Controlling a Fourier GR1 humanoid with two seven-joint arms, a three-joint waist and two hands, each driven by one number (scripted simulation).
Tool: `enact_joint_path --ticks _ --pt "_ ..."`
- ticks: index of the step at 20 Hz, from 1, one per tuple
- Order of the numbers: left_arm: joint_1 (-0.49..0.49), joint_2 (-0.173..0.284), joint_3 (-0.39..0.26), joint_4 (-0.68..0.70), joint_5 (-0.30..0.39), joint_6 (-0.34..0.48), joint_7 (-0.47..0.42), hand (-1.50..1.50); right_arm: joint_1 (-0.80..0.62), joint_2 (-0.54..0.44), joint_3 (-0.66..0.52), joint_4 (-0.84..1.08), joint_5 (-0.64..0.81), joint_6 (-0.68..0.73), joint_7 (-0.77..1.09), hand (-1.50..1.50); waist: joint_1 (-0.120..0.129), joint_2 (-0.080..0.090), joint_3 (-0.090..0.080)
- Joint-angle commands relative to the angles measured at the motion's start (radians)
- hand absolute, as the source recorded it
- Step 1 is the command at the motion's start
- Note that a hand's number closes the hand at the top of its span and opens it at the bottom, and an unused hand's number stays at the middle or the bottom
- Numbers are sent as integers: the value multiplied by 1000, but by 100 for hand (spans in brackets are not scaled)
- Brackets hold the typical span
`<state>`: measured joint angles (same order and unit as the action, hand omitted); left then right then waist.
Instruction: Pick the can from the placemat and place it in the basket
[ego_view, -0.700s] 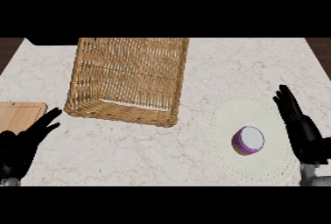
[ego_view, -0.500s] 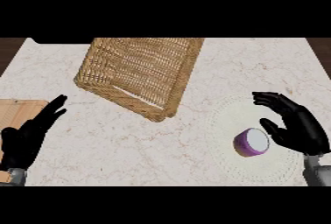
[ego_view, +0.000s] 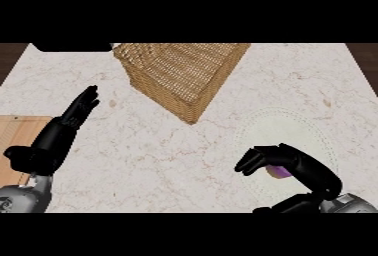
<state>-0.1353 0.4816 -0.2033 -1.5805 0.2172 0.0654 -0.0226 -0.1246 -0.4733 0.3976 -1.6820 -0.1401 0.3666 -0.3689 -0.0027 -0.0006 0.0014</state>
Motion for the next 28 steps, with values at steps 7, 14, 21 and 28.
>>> enact_joint_path --ticks 7,14,21,28 --pt "-33 -26 10 32 -11 -11 -6 0 -25 -142 -113 -288 335 -218 227 -150 -33 -9 -4" --pt "-40 -26 17 17 -17 -17 -13 0 -194 -438 -205 -373 360 54 506 -150 -5 -6 -6" --pt "-71 -25 31 48 -16 -60 -16 0 -282 -606 -291 -355 33 412 597 -150 -1 -1 -4" --pt "-67 -92 31 17 -65 -45 26 0 -231 -625 -482 -305 -50 552 569 -150 -5 -1 -2"
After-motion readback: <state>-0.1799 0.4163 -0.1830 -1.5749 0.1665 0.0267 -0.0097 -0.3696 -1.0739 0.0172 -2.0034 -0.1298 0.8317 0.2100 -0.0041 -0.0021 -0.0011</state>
